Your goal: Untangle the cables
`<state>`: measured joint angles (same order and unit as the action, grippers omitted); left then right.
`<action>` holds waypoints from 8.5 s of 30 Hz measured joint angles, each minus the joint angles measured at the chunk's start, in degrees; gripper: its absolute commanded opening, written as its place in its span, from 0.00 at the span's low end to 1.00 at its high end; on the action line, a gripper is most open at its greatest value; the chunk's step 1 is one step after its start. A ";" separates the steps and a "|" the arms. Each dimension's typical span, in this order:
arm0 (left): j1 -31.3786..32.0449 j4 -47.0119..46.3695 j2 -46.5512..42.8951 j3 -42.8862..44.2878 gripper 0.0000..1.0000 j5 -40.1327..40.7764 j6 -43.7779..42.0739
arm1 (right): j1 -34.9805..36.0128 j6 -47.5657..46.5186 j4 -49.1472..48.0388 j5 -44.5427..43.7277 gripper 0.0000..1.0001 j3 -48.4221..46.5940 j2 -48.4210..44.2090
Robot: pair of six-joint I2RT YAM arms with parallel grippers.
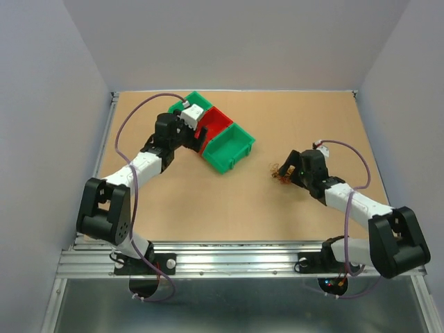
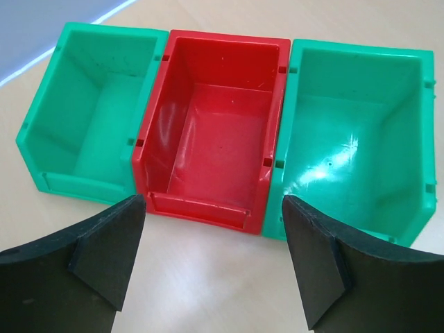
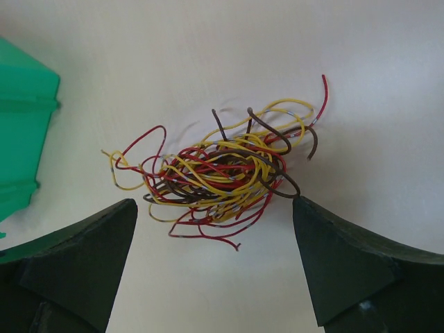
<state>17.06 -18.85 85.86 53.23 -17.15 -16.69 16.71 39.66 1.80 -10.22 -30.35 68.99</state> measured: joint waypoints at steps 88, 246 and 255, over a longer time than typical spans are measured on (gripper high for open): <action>20.09 4.04 -2.05 -1.44 0.96 -8.76 -6.29 | 18.03 -11.80 -26.32 23.91 0.01 1.95 1.90; 12.96 15.26 -4.20 6.78 0.00 -28.59 -2.32 | 22.01 -24.00 -49.72 16.35 0.24 -0.02 24.09; 12.85 11.76 -11.17 2.45 0.00 -24.61 0.33 | 22.01 -21.51 -53.88 14.88 0.01 5.84 22.75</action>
<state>29.91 -7.09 74.70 55.68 -41.76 -16.36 38.72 18.15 -52.07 4.67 -24.51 91.74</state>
